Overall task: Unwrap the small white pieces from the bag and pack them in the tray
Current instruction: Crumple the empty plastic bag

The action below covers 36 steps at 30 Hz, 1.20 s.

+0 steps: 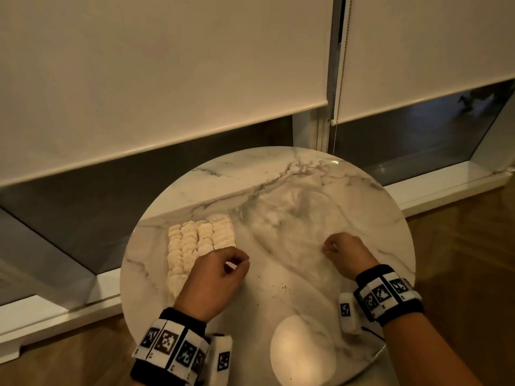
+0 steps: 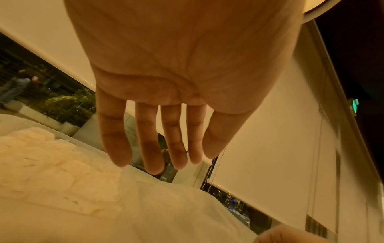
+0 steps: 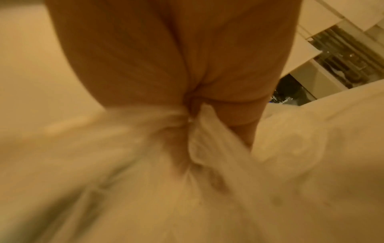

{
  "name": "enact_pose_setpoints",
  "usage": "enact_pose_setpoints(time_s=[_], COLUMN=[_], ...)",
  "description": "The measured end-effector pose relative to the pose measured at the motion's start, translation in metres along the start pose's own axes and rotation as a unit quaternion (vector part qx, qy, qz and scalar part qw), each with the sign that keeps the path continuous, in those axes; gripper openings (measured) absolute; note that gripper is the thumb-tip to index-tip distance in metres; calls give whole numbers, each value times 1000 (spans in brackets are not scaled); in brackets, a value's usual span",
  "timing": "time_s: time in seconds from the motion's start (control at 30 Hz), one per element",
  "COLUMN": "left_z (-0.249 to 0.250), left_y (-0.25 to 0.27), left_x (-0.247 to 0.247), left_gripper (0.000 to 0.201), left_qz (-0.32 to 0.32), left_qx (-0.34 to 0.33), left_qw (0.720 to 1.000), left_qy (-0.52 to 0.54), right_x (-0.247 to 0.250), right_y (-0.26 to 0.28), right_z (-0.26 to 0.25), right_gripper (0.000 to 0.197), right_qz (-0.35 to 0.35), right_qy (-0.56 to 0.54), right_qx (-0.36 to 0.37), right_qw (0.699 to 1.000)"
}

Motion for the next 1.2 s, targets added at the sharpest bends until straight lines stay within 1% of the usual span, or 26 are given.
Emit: enact_pose_setpoints(time_s=[0.07, 0.13, 0.17, 0.2, 0.23, 0.27, 0.3, 0.33, 0.37, 0.43, 0.47, 0.5, 0.53, 0.57, 0.6, 0.63, 0.7, 0.77, 0.83, 0.87, 0.93, 1.0, 1.07, 1.13, 1.17, 1.2], left_z=[-1, 5, 10, 16, 21, 25, 27, 29, 30, 32, 39, 48, 55, 62, 64, 63, 53, 45, 40, 39, 39, 43, 52, 62, 66, 69], left_y=[-7, -16, -22, -27, -33, -36, -39, -41, -46, -57, -63, -68, -73, -74, -75, -75, -74, -73, -72, -71, -66, -59, -53, -48, -47, -45], left_x=[3, 15, 21, 22, 18, 10, 2, -6, -14, -23, -24, -26, -27, -23, -20, -18, -11, 4, 13, 14, 13, 10, 4, -2, -5, -8], left_gripper=[15, 33, 47, 65, 88, 113, 131, 142, 147, 138, 125, 106, 79, 49, 30, 29, 28, 24, 20, 18, 19, 21, 34, 33, 30, 28], left_qz=[14, 49, 53, 33, -7, -61, -109, -143, -157, -147, -132, -113, -88, -62, -44, -30, -9, 43, 78, 85, 92, 103, 112, 113, 108, 100], left_qx=[10, 4, -5, -12, -15, -11, -7, -7, -14, -60, -98, -139, -173, -187, -189, -180, -144, -120, -83, -61, -25, -2, 23, 36, 36, 38], left_qw=[1000, 999, 999, 999, 999, 996, 989, 983, 980, 978, 974, 972, 972, 978, 980, 983, 989, 989, 986, 983, 969, 941, 909, 883, 875, 871], left_qy=[22, 15, 5, -11, -35, -67, -96, -115, -119, -136, -155, -155, -129, -74, -38, -16, 36, 78, 119, 148, 226, 323, 402, 454, 470, 480], right_x=[16, 34, 42, 49, 56, 63, 71, 78, 85, 95, 98, 99, 99, 99, 99, 98, 92, 84, 78, 75, 69, 64, 53, 39, 32, 28], right_y=[9, 22, 29, 37, 46, 56, 67, 79, 92, 117, 126, 133, 137, 139, 138, 135, 122, 103, 86, 81, 75, 73, 81, 94, 98, 102], right_z=[-15, -35, -45, -54, -64, -75, -87, -99, -111, -133, -140, -145, -148, -148, -147, -145, -137, -123, -108, -103, -96, -96, -108, -124, -130, -133], right_gripper=[8, 7, 8, 10, 11, 11, 10, 10, 11, 12, 12, 11, 10, 11, 11, 10, 8, 10, 10, 9, 10, 20, 42, 66, 75, 78], right_qz=[2, 3, -2, -12, -25, -39, -55, -71, -89, -128, -149, -166, -178, -185, -186, -181, -143, -64, 33, 70, 103, 73, -4, -99, -144, -175], right_qy=[-52, -89, -107, -128, -153, -180, -210, -244, -278, -331, -351, -369, -385, -398, -405, -402, -356, -266, -148, -100, -82, -136, -197, -261, -297, -333], right_qx=[44, 91, 113, 134, 153, 174, 197, 223, 252, 305, 324, 336, 343, 344, 341, 336, 316, 275, 239, 224, 191, 178, 207, 244, 252, 252], right_qw=[998, 992, 988, 983, 976, 967, 956, 941, 923, 884, 866, 851, 838, 830, 828, 832, 868, 922, 959, 967, 973, 972, 958, 929, 910, 891])
Point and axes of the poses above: each hand's wrist, its own y-axis away from the middle knuckle, its own x-axis out of the back of the hand, z = x × y, the point moved 9 cm from there along -y, towards the middle knuckle, and after that the axes turned 10 degrees about -x, right-handed, at the moved point
